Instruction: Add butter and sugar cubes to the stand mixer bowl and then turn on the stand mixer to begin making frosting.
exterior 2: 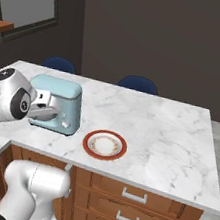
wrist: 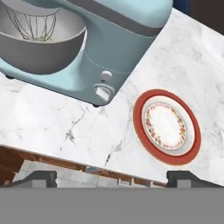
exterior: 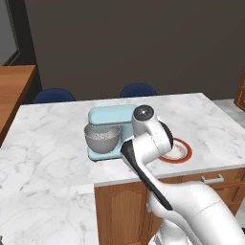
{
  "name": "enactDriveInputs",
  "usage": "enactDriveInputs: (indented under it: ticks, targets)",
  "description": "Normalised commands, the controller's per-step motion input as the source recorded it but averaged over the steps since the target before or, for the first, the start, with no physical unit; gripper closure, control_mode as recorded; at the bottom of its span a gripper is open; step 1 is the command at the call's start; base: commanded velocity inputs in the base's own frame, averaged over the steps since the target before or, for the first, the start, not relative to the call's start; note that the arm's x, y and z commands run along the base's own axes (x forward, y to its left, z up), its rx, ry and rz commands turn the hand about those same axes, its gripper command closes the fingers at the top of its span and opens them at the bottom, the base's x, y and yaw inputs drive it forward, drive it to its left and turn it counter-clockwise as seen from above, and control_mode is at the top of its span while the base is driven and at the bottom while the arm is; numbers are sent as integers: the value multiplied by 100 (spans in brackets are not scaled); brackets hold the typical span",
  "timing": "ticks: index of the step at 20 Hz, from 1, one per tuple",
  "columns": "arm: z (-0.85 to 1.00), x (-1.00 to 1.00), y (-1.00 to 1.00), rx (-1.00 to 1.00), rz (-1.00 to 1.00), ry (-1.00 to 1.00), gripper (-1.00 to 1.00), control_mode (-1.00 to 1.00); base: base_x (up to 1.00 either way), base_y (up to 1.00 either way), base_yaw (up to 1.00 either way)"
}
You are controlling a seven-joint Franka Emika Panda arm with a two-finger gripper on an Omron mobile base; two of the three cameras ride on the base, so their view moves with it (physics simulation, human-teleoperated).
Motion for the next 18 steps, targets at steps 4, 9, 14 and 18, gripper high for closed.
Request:
enactDriveInputs:
  ticks: [4, 9, 14, 18]
  targets:
    - [-48, 28, -6, 0, -4, 1, -100, -100, 0, 0, 0]
    - [-48, 31, 0, 0, -1, 0, -100, -100, 0, 0, 0]
    - [-28, 39, 0, 0, -2, 0, -100, -100, 0, 0, 0]
    - [-10, 41, 0, 0, -2, 0, -100, -100, 0, 0, 0]
